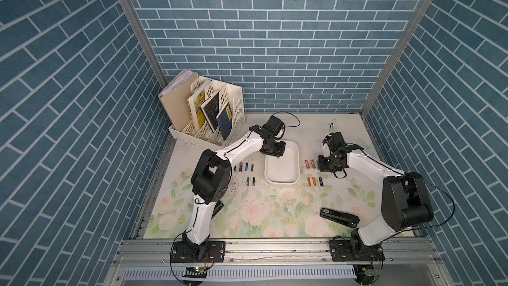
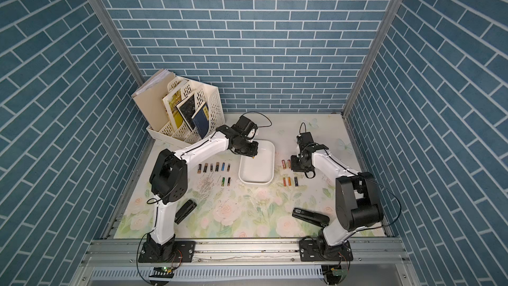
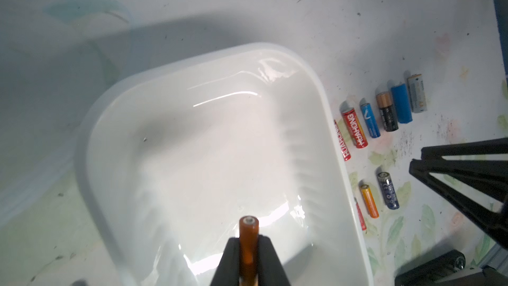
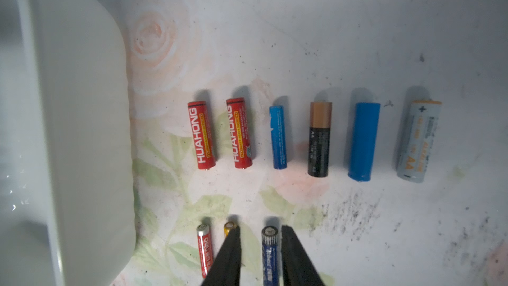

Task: Take the batteries out of the storage box
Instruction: Place the battery at the center of the board.

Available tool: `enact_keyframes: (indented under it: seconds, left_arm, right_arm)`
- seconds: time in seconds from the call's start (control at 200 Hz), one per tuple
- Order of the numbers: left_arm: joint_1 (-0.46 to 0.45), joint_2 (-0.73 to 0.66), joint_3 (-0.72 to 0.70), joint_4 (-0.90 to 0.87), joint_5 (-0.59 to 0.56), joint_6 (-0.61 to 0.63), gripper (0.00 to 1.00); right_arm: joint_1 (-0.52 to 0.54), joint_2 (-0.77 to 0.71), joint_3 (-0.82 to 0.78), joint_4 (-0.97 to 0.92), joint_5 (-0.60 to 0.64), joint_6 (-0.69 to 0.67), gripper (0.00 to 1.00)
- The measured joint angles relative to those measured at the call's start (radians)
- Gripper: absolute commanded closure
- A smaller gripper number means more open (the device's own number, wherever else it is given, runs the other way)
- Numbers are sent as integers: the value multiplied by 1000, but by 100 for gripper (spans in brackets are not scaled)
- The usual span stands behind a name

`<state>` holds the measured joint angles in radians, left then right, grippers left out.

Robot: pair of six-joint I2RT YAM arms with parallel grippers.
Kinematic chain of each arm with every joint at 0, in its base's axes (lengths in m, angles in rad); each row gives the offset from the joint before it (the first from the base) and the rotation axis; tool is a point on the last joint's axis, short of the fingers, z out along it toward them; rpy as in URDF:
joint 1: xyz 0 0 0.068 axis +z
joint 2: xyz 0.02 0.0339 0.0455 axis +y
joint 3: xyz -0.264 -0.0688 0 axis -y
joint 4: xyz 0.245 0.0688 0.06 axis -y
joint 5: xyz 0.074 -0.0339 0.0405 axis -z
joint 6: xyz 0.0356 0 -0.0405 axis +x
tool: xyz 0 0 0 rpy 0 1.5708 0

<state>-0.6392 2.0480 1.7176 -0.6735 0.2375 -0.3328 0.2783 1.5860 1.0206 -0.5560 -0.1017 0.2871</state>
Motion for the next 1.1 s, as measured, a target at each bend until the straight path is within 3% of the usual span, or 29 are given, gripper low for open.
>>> enact_keyframes:
  seconds: [0.53,0.82,1.1]
  left_arm:
    - [181,-375,-494,29,-55,-41,83]
    - [203,-391,-673,51,-61,-103,83]
    - [207,-370,-692,87,-74,-131,83]
  right_arm:
    - [-2,12,0,19,-19,-7,71]
    - [-2,12,0,19,-19,-8,71]
    - [-2,12,0,18,-19,-10,71]
